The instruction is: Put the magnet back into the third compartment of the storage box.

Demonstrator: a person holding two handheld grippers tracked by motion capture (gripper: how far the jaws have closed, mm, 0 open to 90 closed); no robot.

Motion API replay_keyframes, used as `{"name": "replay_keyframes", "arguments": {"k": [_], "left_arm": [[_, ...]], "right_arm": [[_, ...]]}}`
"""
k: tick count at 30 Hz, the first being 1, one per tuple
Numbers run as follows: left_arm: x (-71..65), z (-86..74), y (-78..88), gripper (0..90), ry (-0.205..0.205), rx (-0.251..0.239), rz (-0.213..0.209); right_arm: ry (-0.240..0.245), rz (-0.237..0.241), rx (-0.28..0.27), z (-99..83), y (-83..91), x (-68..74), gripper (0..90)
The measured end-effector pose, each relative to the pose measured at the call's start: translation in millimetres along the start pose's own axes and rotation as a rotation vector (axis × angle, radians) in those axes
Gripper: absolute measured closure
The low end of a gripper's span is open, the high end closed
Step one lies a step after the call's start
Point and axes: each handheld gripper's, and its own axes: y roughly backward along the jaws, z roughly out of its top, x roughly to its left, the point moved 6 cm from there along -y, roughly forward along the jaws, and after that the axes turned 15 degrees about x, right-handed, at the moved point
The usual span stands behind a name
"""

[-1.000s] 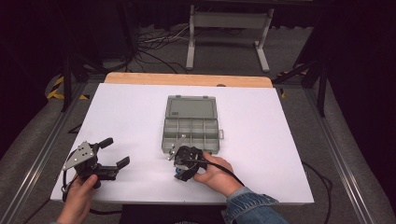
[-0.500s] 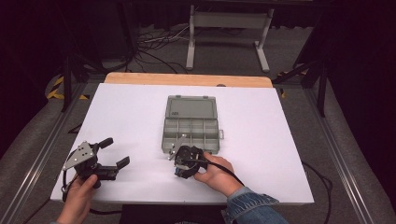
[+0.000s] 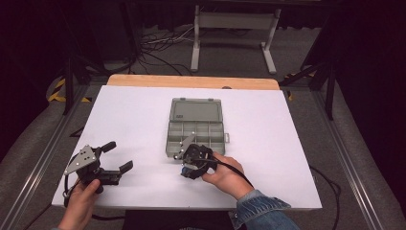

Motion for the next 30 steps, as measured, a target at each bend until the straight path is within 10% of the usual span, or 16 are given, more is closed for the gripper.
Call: {"name": "replay_keyframes", "arguments": {"k": [30], "left_arm": [[-0.1, -0.3, 0.6, 0.9, 0.018, -0.003, -0.014]], "right_arm": [[-0.086, -0.031, -0.075, -9.3, 48.9, -38.3, 62.0]]}}
